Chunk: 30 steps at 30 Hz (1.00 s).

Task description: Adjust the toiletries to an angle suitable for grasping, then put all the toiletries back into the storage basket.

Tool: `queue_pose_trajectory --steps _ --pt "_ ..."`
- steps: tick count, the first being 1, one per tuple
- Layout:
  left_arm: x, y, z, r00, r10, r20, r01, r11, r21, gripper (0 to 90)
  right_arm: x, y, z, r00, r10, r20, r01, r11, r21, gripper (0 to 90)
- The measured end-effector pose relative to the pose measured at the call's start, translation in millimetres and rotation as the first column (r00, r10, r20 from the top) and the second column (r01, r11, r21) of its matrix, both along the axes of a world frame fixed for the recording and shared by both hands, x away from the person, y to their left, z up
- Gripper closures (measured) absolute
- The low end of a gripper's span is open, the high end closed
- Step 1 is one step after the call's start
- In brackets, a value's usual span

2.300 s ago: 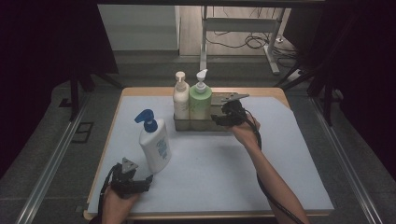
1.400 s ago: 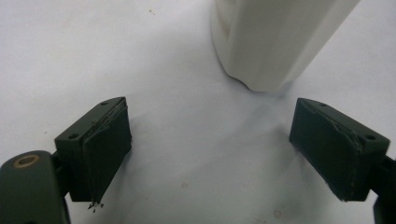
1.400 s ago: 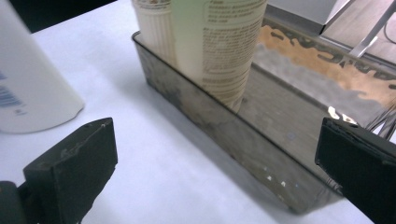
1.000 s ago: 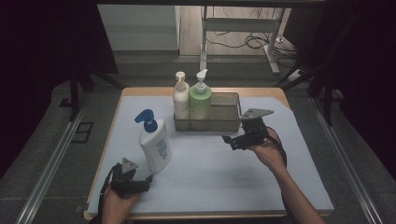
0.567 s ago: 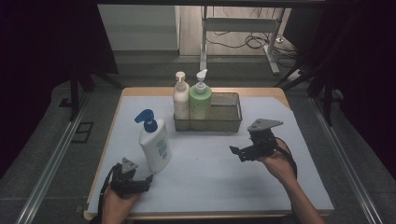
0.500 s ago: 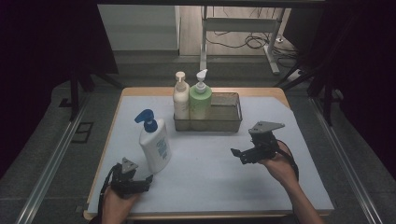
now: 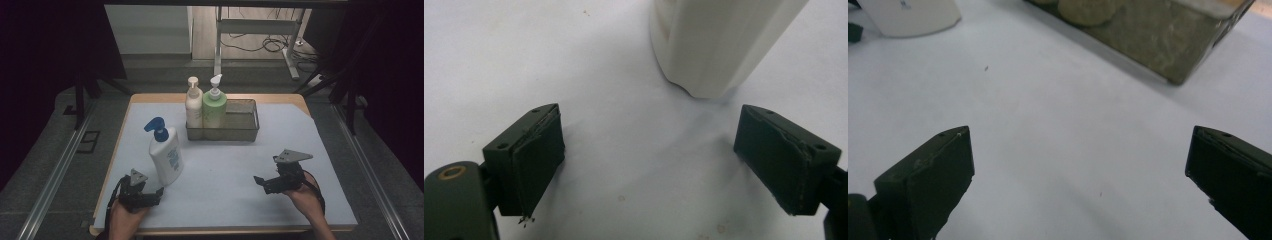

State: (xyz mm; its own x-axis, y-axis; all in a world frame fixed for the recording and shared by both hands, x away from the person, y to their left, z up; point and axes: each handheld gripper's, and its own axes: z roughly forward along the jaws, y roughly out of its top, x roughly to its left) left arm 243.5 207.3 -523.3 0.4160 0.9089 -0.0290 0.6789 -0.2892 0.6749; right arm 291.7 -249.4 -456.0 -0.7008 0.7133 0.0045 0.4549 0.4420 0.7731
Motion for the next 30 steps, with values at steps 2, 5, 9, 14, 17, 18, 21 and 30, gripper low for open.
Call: queue_pose_trajectory --steps 2,5,9,14,17,18,21,30 --pt "-0.2 -0.2 0.0 1.0000 0.003 -0.001 -0.003 1.0000 -0.001 12.5 -1.6 -2.9 -8.2 1.0000 -0.008 -0.004 0.008 1.0000 -0.005 0.0" --pt "-0.2 -0.2 0.0 1.0000 0.003 -0.001 -0.003 1.0000 -0.001 12.5 -2.4 -6.8 -18.8 0.9997 -0.011 -0.022 0.011 0.9999 -0.011 0.0" --pt "-0.2 -0.2 0.1 1.0000 0.002 -0.001 -0.002 1.0000 0.000 12.5 -3.6 -9.9 -32.2 0.9994 -0.013 -0.033 0.013 0.9999 -0.010 0.0" --pt "-0.4 -0.3 0.2 1.0000 0.002 0.001 -0.002 1.0000 0.001 12.8 -4.9 -9.8 -48.0 0.9985 -0.009 -0.055 0.007 0.9992 -0.039 0.0" --pt "-0.4 -0.4 0.5 1.0000 0.001 0.002 -0.001 1.0000 0.002 13.1 -4.8 -11.7 -57.7 0.9974 -0.014 -0.070 0.010 0.9979 -0.064 0.0" --pt "-0.4 -0.3 0.8 1.0000 0.000 0.000 0.000 1.0000 0.002 13.3 -4.7 -12.2 -59.5 0.9974 -0.015 -0.071 0.010 0.9975 -0.070 0.0" --pt "-1.2 -0.1 1.7 1.0000 -0.006 0.003 0.006 1.0000 0.003 14.5 -3.5 -14.7 -64.7 0.9957 -0.024 -0.089 0.017 0.9968 -0.078 0.0" --pt "-3.8 2.5 7.5 0.9995 -0.030 -0.003 0.030 0.9996 0.002 25.7 -3.3 -14.1 -66.0 0.9958 -0.025 -0.088 0.017 0.9961 -0.087 0.0"
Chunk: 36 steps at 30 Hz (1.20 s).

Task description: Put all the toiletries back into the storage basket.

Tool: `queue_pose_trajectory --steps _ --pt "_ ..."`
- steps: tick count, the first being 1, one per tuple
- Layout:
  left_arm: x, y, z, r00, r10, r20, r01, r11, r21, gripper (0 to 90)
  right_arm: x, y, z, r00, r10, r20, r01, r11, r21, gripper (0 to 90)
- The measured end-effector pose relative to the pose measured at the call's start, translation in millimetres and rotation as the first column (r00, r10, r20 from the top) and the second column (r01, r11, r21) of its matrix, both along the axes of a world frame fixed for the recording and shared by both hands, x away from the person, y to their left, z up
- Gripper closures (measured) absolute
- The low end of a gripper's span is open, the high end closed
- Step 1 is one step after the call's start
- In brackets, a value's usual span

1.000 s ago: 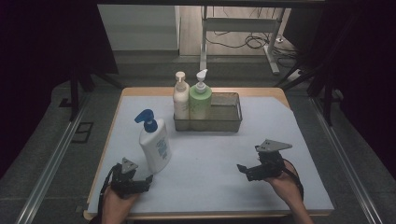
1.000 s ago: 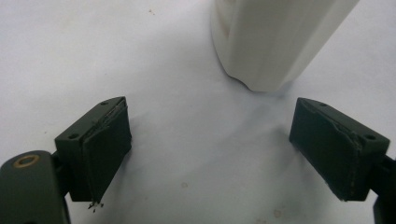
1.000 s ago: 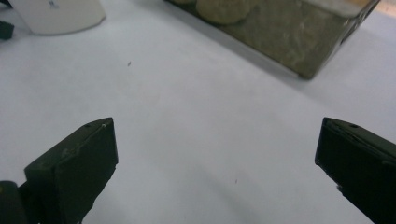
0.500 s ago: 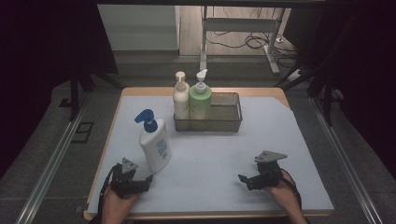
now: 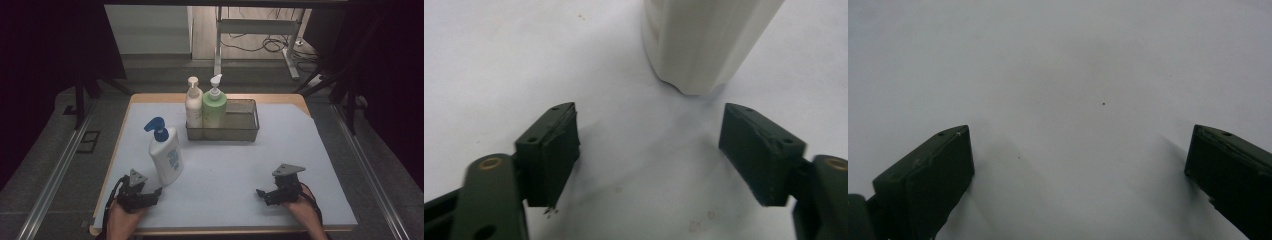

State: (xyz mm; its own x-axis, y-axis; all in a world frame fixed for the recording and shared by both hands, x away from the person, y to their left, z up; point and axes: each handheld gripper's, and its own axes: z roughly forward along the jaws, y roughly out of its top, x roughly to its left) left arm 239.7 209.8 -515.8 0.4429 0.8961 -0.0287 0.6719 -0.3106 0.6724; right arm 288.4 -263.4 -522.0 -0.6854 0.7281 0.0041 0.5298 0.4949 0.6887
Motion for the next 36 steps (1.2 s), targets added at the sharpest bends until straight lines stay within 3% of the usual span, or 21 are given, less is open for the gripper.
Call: queue_pose_trajectory --steps 8,13,20,23,28,36 --pt "2.0 14.4 3.2 0.9985 0.013 -0.054 -0.016 0.9977 -0.066 43.9 -0.4 0.1 -0.2 1.0000 0.000 0.000 0.000 1.0000 0.001 0.0" --pt "5.7 22.6 5.5 0.9975 0.033 -0.062 -0.038 0.9960 -0.081 52.4 -0.5 0.1 -0.3 1.0000 0.000 0.001 0.000 1.0000 0.000 0.0" --pt "20.0 27.2 9.8 0.9980 0.036 -0.051 -0.041 0.9942 -0.099 68.5 -0.6 0.2 -0.5 1.0000 0.000 0.002 0.000 1.0000 0.001 0.0" --pt "27.5 26.9 12.6 0.9986 0.024 -0.046 -0.028 0.9964 -0.080 75.8 -0.6 0.3 -0.5 1.0000 -0.001 0.002 0.001 1.0000 0.000 0.0" --pt "41.8 24.2 15.7 0.9994 0.017 -0.030 -0.020 0.9956 -0.092 88.8 -0.6 0.3 -0.5 1.0000 0.000 0.002 0.000 1.0000 0.001 0.0" --pt "61.2 13.5 14.8 0.9999 -0.014 -0.006 0.014 0.9930 -0.117 89.6 -0.6 0.2 -0.6 1.0000 -0.001 0.003 0.001 1.0000 0.001 0.0"
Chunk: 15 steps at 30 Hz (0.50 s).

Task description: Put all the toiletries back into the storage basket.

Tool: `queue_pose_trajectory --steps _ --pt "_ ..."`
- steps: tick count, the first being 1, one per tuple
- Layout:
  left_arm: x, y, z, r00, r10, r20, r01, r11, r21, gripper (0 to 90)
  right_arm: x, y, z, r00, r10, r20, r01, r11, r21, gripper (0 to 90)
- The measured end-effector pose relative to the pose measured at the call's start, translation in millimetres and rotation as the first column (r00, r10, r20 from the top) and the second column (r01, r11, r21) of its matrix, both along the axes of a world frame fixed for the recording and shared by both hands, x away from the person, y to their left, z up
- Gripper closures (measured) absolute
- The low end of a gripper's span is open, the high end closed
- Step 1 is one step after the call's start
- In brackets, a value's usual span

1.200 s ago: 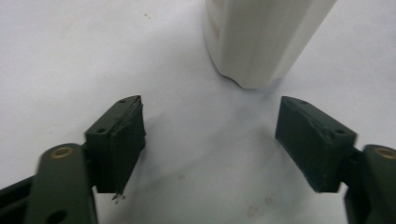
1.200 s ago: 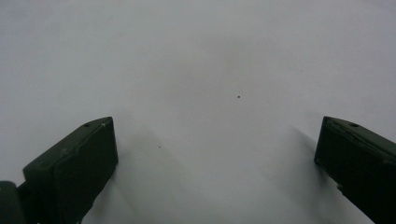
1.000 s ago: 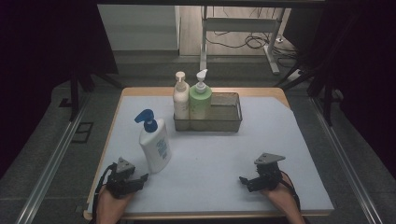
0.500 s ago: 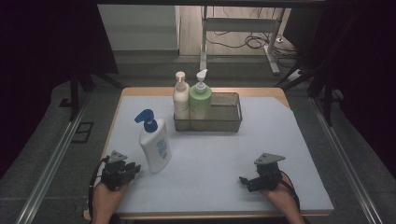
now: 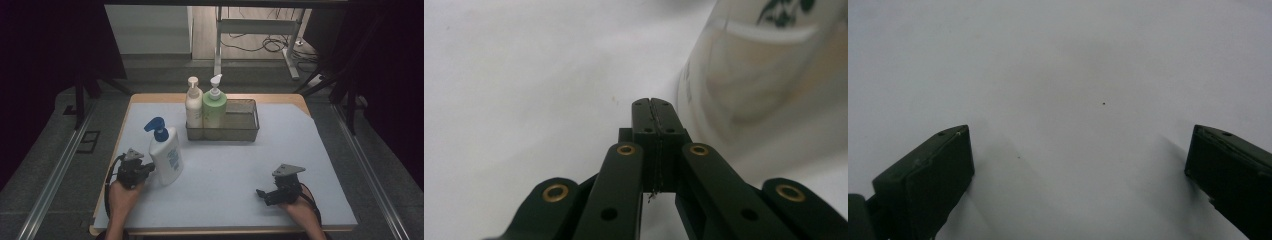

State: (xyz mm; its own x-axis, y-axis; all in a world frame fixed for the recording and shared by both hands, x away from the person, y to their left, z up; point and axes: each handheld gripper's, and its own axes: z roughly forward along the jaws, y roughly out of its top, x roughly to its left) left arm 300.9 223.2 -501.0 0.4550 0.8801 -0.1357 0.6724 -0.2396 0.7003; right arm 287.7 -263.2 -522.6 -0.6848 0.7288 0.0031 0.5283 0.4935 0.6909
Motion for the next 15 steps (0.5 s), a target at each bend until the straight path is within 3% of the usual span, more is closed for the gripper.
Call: queue_pose_trajectory --steps 3,8,11,15 --pt "5.3 -2.1 -3.3 0.9999 -0.006 0.010 0.006 1.0000 -0.003 89.5 0.0 0.0 0.0 1.0000 0.000 0.000 0.000 1.0000 0.000 0.0" --pt "9.8 -4.4 -6.6 0.9997 -0.024 0.002 0.024 0.9987 -0.045 89.6 0.0 -0.1 -0.1 1.0000 0.000 0.000 0.000 1.0000 0.001 0.0" --pt "10.3 -8.1 -8.0 0.9990 -0.046 -0.001 0.046 0.9976 -0.052 89.6 0.0 -0.1 -0.1 1.0000 0.000 0.000 0.000 1.0000 0.001 0.0" --pt "9.0 -11.9 -8.2 0.9995 -0.030 0.001 0.030 0.9985 -0.047 89.6 0.0 -0.1 -0.1 1.0000 0.000 0.000 0.000 1.0000 0.001 0.0"
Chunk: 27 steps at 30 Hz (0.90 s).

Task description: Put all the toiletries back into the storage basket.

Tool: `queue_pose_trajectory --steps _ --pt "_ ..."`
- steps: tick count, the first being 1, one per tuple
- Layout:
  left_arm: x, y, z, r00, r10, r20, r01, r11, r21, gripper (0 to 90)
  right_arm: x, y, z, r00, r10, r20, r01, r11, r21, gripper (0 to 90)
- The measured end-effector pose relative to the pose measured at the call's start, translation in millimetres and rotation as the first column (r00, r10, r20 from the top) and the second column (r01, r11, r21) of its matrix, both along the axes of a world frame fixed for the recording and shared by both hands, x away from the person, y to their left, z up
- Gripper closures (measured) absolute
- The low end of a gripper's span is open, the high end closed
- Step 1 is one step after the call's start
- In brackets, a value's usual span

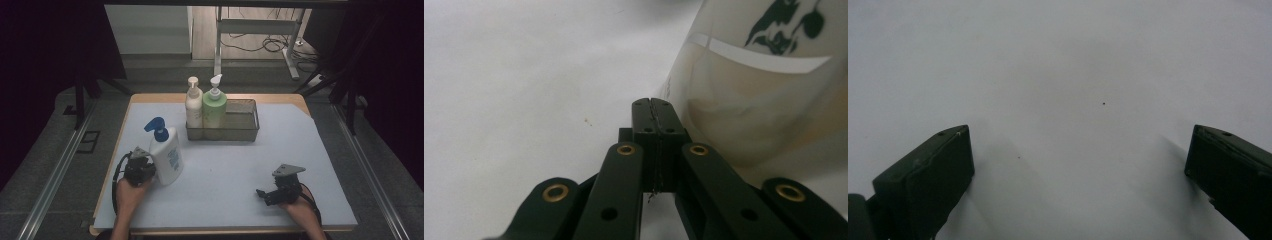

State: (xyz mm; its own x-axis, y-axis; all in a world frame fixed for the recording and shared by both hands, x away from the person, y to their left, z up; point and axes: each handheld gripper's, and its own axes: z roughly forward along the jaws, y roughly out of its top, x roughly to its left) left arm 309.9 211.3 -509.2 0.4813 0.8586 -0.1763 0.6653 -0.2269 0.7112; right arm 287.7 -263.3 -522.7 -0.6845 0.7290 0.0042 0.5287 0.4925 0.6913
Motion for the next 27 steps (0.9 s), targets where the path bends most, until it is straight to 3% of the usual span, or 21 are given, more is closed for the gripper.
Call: queue_pose_trajectory --steps 13,27 --pt "-5.8 -1.4 -0.8 0.9999 -0.007 -0.013 0.007 0.9998 -0.019 89.6 0.2 -0.1 0.3 1.0000 0.002 -0.003 -0.002 1.0000 -0.002 0.0" --pt "-9.5 -16.2 -1.0 0.9995 -0.030 -0.013 0.030 0.9995 -0.008 89.6 0.5 0.1 0.5 1.0000 0.002 -0.004 -0.002 1.0000 -0.005 0.0"
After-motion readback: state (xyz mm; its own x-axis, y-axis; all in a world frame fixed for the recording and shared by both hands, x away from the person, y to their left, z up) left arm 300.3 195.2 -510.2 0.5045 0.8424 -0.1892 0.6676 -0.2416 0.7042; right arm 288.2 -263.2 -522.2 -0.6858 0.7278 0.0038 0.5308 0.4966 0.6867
